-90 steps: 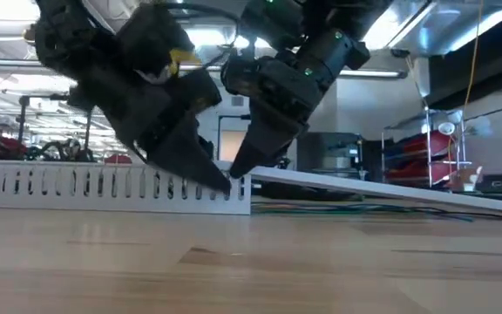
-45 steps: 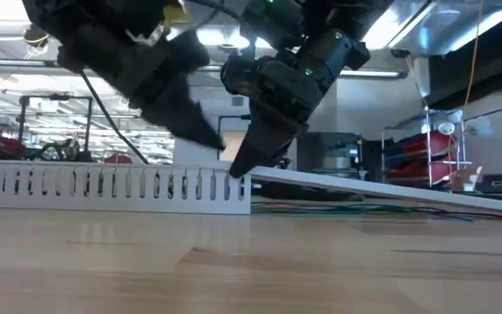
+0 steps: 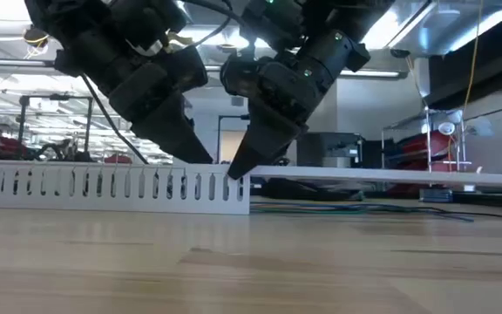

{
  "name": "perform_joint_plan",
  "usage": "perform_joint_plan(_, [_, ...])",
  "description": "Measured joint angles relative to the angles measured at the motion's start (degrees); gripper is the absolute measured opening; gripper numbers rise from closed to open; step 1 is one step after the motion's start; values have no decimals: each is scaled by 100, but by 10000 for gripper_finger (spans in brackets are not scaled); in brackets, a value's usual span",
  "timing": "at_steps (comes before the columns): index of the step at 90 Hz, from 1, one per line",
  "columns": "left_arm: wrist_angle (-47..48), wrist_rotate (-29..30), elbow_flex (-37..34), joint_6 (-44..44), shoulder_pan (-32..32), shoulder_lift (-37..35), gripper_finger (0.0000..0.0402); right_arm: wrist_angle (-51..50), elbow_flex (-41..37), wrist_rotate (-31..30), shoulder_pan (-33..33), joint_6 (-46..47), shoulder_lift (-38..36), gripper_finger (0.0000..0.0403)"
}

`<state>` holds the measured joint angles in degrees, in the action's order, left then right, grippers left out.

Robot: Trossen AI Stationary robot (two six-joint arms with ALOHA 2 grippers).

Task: Ziptie cables
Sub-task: Close the white cable duct

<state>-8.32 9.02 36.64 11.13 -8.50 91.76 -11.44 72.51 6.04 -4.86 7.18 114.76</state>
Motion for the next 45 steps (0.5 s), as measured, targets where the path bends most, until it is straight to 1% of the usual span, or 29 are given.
perform_joint_plan(11, [270, 14, 11, 190, -45, -14, 285, 204, -13, 0, 0, -17, 15, 234])
perform_joint_plan(23, [277, 36, -7, 214, -120, -133, 285, 338, -20, 4, 0, -42, 18, 234])
perform_joint_plan(34, [534, 20, 44, 105, -128, -588, 285, 347, -20, 4, -2, -38, 20, 234])
perform_joint_plan(45, [992, -43, 74, 56, -176, -1257, 285, 350, -17, 9, 0, -42, 20, 234])
